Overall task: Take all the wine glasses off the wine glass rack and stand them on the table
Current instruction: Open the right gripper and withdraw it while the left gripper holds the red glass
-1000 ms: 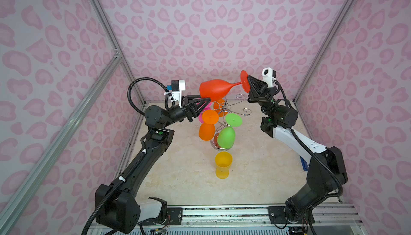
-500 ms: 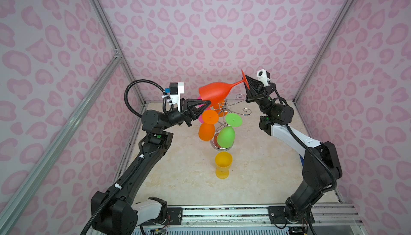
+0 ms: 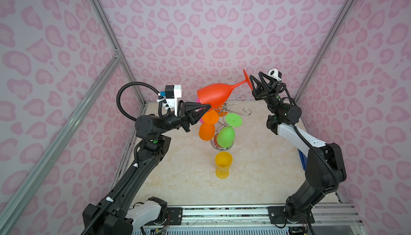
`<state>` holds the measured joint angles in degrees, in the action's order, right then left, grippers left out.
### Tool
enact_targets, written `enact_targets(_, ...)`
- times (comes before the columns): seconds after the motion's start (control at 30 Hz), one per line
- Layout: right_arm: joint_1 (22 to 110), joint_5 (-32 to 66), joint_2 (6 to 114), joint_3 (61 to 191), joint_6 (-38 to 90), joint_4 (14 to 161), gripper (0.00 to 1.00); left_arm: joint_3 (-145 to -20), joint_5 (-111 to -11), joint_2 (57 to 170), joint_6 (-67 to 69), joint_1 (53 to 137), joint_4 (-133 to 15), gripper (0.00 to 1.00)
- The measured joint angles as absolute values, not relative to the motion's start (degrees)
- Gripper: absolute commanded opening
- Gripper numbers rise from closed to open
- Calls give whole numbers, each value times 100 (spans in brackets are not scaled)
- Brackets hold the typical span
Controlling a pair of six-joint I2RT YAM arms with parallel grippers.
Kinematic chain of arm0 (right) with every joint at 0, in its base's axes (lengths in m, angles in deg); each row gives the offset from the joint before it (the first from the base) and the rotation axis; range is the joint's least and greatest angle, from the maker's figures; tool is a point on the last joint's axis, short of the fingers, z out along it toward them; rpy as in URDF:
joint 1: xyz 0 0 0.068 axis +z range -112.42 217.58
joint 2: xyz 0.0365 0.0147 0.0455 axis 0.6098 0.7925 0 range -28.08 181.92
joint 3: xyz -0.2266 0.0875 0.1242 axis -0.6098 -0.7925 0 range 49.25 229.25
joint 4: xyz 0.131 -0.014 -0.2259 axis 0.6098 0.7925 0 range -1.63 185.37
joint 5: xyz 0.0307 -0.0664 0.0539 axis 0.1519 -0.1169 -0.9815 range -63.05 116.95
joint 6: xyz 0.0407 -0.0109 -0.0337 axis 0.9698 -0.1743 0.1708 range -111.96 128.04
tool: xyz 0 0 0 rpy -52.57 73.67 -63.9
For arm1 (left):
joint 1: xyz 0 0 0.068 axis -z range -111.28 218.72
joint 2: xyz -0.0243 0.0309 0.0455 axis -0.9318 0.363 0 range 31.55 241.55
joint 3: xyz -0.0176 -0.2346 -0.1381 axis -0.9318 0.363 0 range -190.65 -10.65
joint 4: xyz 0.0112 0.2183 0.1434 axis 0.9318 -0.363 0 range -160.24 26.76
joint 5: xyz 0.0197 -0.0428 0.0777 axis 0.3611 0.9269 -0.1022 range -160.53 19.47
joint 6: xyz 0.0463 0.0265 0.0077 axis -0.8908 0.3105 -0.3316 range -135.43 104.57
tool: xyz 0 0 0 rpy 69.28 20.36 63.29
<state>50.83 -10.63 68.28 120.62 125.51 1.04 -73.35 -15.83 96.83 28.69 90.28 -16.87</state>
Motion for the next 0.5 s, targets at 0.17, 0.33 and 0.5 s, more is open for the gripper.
enact_targets(0.17,4624,-1127,6553,11697,12350,109,49,-7387,-1519,9455,2390,9218,-2507,2)
enact_targets(0.33,4246,-1345,6229,11422,12085,172,47,-7573,-1583,9169,1588,9358,-3910,2)
enact_targets(0.5,4028,-1736,5637,11242,11246,1070,47,-7940,-1915,8828,581,9511,-5724,2)
